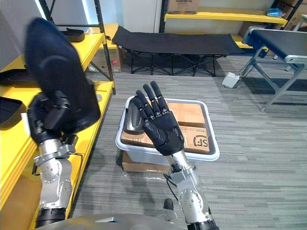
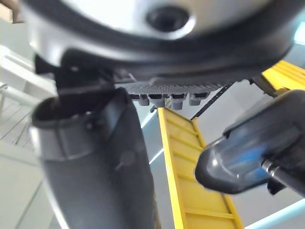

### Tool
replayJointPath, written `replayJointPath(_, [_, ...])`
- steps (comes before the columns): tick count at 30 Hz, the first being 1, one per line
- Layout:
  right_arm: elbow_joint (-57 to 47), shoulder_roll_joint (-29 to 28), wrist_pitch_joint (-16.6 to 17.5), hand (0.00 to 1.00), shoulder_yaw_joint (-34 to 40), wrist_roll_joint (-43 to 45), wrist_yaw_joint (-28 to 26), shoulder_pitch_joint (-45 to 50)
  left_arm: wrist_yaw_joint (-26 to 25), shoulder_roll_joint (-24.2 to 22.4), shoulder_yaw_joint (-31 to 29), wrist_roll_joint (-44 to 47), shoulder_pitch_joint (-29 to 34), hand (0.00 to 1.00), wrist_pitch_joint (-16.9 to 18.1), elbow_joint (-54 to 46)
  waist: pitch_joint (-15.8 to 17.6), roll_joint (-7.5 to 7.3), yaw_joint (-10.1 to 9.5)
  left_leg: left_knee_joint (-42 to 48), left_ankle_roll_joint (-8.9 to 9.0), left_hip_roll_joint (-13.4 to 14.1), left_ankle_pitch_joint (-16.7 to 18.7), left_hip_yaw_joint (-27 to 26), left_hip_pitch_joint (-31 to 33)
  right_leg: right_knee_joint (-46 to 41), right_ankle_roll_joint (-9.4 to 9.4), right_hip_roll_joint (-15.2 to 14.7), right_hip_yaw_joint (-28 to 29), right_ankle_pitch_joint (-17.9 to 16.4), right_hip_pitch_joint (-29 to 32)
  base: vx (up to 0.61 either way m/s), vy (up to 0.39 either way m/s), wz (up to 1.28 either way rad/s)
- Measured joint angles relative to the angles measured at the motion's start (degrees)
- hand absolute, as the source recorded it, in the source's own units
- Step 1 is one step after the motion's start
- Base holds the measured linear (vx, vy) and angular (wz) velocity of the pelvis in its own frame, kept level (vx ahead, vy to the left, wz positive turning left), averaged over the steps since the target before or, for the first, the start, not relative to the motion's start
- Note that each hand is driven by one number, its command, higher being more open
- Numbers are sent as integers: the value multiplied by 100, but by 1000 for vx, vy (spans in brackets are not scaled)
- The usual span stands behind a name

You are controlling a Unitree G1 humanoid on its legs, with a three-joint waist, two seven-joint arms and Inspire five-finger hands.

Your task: Walk over and take three plastic housings, then place them on the shelf

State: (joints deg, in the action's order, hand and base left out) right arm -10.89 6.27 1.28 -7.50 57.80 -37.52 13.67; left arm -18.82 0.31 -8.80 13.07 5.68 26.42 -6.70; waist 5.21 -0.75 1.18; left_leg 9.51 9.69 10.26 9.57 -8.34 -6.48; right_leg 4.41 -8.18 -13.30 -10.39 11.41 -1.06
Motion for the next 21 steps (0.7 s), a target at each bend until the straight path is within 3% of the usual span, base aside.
replayJointPath(2, [11,-58,-184,100,126,-117,-49,262,1,-45,-131,32,153,0,206,-170,1,2,-9,-23,1,0,-1,8,-2,0,-5,0,-15,-13,-3,12,6,4])
replayJointPath(4, [151,-108,-153,100,491,-563,-82,609,20,-51,-295,69,395,0,392,-346,3,5,-11,-65,4,-1,-3,14,-13,0,-20,0,-30,-24,-4,40,20,3])
replayJointPath(8, [404,-214,409,100,982,-1363,195,655,28,-208,-510,255,698,0,389,-411,33,45,12,-82,2,-2,-2,25,-10,0,-33,-1,-55,-31,-10,10,8,1])
replayJointPath(12, [401,-310,773,100,1022,-1435,693,510,49,-271,-431,245,887,0,129,-596,100,53,-53,-76,-5,6,-12,341,23,1,-67,-27,-415,-113,-238,6,-8,41])
replayJointPath(17, [480,-374,984,100,597,-2322,1737,-69,72,-278,-519,233,1094,0,-163,-1414,211,69,-382,-74,4,-78,-171,1105,327,0,-102,-110,-1191,-213,-543,13,-22,75])
replayJointPath(21, [811,-314,1046,100,349,-2963,2507,-534,433,-337,-810,329,1467,0,-319,-1644,253,104,-725,-103,32,-118,-270,1546,435,-1,-152,-118,-1655,-299,-767,32,-2,60])
